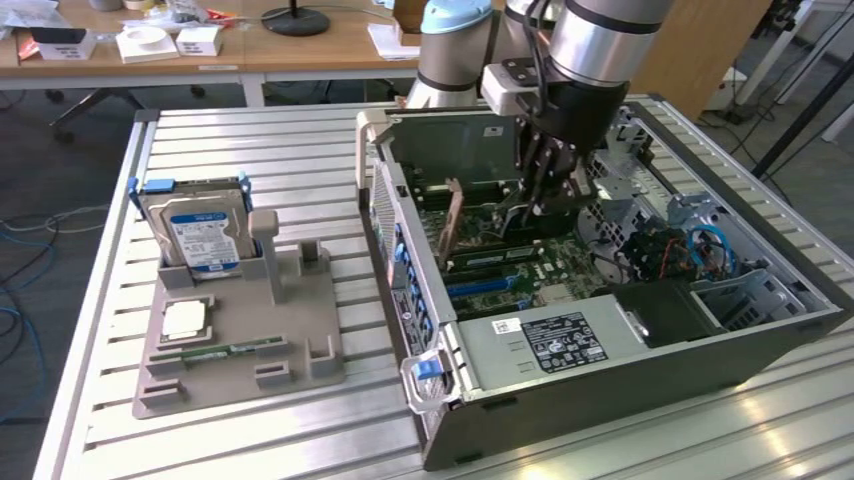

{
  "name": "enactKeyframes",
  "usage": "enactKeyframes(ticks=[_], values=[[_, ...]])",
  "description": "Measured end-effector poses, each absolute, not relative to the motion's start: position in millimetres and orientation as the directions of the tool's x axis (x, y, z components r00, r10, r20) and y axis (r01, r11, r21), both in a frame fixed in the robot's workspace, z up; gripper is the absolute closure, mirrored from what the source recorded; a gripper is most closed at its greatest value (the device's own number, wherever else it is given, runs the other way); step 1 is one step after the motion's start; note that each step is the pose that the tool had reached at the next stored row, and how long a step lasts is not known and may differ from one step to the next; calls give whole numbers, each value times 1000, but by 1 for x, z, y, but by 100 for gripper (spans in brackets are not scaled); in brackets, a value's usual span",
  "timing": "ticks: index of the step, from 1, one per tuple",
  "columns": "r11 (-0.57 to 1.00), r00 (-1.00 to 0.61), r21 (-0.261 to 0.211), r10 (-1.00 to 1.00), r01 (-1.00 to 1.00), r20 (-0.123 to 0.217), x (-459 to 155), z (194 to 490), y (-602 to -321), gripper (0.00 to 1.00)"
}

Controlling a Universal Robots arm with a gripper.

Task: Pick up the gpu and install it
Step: 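Insert the gpu into the slot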

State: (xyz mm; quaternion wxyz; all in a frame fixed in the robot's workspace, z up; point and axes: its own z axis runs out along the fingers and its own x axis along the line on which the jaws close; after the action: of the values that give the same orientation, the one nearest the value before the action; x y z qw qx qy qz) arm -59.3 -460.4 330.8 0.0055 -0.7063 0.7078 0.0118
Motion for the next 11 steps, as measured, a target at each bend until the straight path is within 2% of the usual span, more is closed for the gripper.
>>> enactKeyframes(ticks=[11], values=[[2,-2,9,-1000,-1000,-24,-60,317,-460,74]])
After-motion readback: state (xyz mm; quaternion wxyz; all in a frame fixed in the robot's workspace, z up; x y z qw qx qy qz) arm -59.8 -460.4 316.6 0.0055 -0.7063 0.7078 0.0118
